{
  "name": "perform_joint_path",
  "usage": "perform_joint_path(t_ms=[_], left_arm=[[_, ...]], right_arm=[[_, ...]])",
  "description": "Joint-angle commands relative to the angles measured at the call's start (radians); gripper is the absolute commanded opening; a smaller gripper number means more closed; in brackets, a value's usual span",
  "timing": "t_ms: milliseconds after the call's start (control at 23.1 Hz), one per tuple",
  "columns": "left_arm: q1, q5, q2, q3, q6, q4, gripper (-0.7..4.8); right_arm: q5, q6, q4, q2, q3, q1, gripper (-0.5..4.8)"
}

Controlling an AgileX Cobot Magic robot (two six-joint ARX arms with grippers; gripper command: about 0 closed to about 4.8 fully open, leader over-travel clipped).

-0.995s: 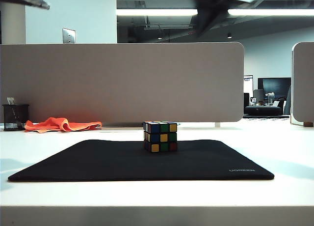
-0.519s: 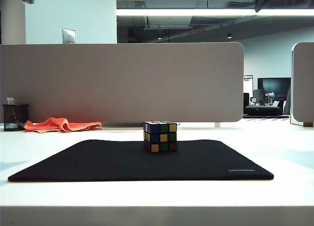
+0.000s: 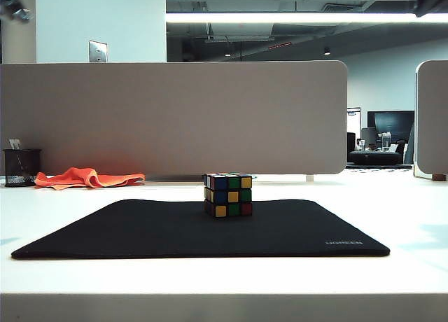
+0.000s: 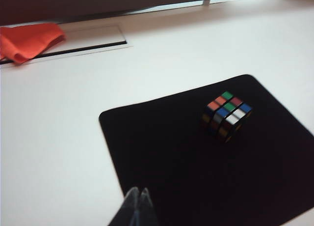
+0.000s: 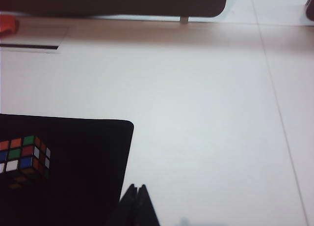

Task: Pick up the cube on the right side of the mouse pad, then place it in the center of the mouse pad.

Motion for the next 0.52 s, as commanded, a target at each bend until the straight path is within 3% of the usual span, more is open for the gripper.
perform_joint_path(t_ms=[43,303,433,519], left_arm=[[-0.015,-0.069,-0.131,-0.106,-0.024,0.07,-0.06],[-0.015,-0.098,-0.349,-0.281,-0.062,0.094,-0.06],[-0.015,-0.119,-0.367,-0.343,-0.07,0.096,-0.06],[-0.016,-0.12,-0.363,-0.38,-0.132,0.118,-0.06]], right_arm=[[0.0,-0.007,0.026,-0.143,-0.109,0.0,-0.06],[-0.018,0.002,0.053,-0.382,-0.33,0.0,-0.06],[-0.028,0.05,0.053,-0.402,-0.429,0.0,0.0],[-0.109,0.063,0.012,-0.401,-0.463,0.001,0.01]])
